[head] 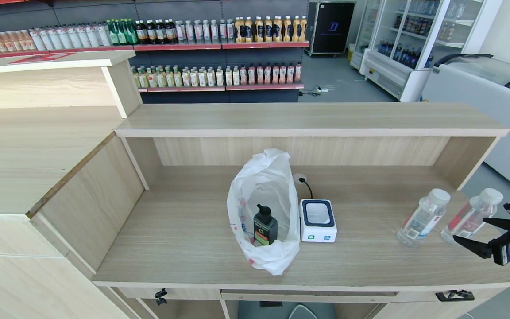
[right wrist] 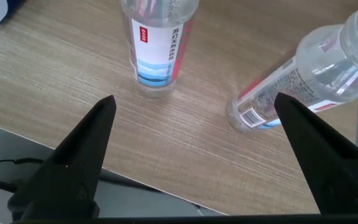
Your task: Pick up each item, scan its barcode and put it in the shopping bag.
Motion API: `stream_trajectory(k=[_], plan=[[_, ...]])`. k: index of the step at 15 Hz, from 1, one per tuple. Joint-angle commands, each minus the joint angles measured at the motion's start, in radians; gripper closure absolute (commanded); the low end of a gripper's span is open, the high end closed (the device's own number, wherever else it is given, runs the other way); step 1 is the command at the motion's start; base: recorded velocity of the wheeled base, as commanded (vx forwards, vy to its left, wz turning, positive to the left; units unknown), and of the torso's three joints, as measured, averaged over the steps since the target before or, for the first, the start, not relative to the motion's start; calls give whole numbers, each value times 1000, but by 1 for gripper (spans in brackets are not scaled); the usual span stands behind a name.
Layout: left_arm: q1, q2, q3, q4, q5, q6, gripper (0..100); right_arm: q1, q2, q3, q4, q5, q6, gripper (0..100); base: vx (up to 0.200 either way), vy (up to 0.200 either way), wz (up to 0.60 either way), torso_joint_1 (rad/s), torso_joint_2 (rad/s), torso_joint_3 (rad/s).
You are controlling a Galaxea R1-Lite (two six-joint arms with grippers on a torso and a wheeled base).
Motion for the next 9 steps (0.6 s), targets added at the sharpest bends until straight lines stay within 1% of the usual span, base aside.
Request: stream_trajectory(k=[1,9], plan=[[0,1,0,0,0,0,0,33,13,-14,-1,-1,1,0,0,0,0,0,0,0],[0,1,0,0,0,0,0,118,92,-88,-7,-36,0,0,0,0,0,0,0,0]])
